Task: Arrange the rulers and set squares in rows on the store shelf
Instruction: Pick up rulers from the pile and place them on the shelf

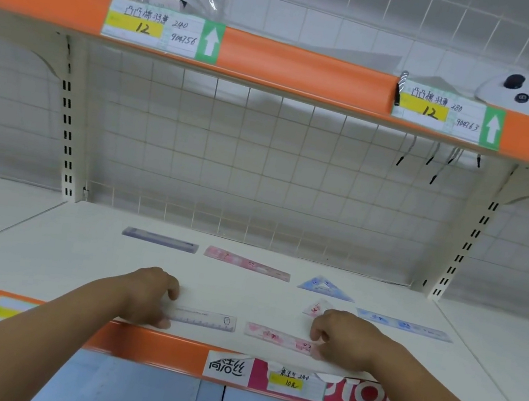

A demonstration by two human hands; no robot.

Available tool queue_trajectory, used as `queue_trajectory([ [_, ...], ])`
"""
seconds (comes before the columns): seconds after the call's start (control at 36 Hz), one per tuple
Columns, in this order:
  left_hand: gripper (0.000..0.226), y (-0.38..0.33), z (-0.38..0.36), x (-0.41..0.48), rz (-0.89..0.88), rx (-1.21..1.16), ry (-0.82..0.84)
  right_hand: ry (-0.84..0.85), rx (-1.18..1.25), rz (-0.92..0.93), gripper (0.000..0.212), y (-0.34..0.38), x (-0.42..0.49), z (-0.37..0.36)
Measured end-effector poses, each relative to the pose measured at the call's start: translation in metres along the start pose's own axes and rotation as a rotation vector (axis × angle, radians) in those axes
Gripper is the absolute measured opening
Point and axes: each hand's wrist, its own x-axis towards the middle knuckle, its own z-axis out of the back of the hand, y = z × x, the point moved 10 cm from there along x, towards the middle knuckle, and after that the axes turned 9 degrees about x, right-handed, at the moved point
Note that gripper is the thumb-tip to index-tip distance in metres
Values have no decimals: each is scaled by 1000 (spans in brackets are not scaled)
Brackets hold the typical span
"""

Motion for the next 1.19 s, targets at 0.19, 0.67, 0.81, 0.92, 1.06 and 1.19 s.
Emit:
queue_trajectory([
  [0.19, 52, 0, 0, 0, 5, -24, -4, -7, 17, 5, 18, 0, 2, -2],
  [0.67, 53, 1, 1, -1, 15, -35, -6, 13, -11, -15, 28, 1, 6, -7],
  [0.81, 52, 0, 1, -1, 14, -38, -9, 11, -16, 0, 20, 5, 4, -5],
  [0.92, 52, 0, 0, -1, 14, -37, -7, -31, -43, -2, 27, 6, -1, 2],
  [1.06, 51, 1, 0, 0, 6, -27, -8, -61, -161, 54, 40, 17, -7, 8],
  [1.19, 50, 1, 0, 0, 6, -32, -10, -57, -236, 71, 39, 23, -9, 10],
])
